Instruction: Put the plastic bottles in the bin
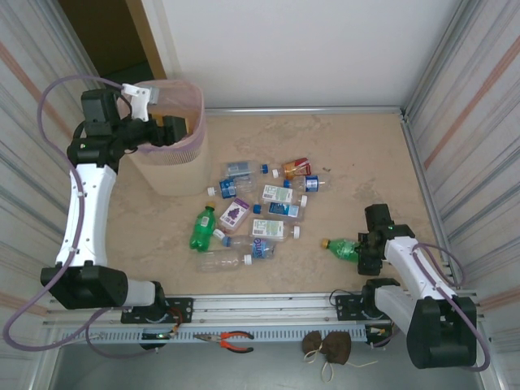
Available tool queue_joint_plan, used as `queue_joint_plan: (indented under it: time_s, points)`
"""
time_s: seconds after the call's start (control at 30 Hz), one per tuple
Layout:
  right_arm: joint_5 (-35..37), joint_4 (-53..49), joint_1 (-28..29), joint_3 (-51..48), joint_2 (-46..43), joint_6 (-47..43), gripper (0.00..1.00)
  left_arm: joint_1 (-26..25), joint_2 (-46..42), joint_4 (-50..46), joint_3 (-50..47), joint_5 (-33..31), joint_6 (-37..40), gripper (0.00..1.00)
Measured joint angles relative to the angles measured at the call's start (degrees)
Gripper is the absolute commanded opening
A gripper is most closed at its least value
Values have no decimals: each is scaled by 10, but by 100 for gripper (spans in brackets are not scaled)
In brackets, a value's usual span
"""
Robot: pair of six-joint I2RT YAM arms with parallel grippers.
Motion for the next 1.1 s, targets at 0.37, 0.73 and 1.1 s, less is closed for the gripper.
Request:
queue_joint_plan:
  time_s: [0.37, 0.73, 1.1]
  points:
    - [23, -21, -15, 8, -69, -68, 46, -17, -4, -4, 19, 4, -13, 81]
    - [18, -4, -15, 116, -167, -327, 43, -90, -12, 0, 41, 17, -10, 81]
    - [-175, 119, -10, 207, -180, -562, 39, -210, -13, 29, 47, 44, 15, 80]
